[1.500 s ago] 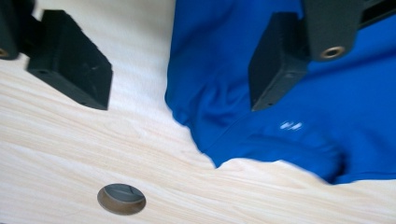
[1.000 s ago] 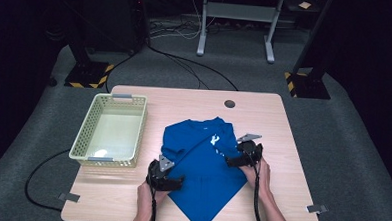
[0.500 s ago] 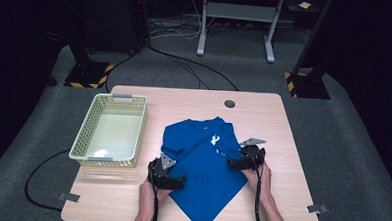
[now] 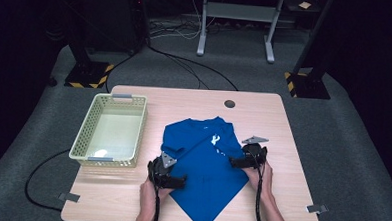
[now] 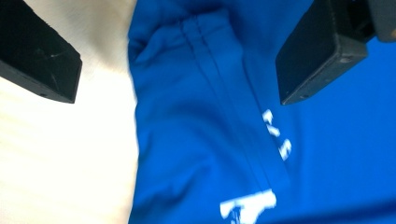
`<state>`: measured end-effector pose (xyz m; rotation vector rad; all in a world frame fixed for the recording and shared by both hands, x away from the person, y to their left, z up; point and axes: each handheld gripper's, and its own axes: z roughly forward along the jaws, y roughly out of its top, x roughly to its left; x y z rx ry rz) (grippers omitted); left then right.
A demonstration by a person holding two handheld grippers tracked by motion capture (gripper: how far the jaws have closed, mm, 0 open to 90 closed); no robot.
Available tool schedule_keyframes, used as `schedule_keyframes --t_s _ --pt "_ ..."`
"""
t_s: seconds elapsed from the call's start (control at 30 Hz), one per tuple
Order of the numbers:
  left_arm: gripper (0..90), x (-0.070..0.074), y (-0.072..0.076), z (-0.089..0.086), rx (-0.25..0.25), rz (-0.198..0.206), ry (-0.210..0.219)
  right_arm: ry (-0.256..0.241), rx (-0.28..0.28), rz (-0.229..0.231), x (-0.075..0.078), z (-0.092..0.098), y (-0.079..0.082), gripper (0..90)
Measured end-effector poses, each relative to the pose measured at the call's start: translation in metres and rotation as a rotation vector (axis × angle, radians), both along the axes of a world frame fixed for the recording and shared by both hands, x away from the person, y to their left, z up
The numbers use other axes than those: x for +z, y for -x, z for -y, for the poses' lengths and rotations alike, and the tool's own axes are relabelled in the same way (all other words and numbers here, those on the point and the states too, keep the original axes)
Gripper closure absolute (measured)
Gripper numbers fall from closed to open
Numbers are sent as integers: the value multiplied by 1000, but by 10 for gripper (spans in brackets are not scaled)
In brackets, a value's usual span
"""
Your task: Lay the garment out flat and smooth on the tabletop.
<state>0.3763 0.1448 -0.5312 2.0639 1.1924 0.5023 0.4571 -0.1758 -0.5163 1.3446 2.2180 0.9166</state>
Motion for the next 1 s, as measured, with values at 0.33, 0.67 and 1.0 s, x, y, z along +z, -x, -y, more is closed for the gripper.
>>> schedule_keyframes --t_s 0.33,0.67,1.0 --pt "32 0 0 0 0 -1 1 30 60 51 33 -29 -11 61" --pt "32 0 0 0 -1 0 0 100 110 -26 14 -65 -32 443" --pt "32 0 0 0 0 -1 1 56 122 -56 8 -65 -36 808"
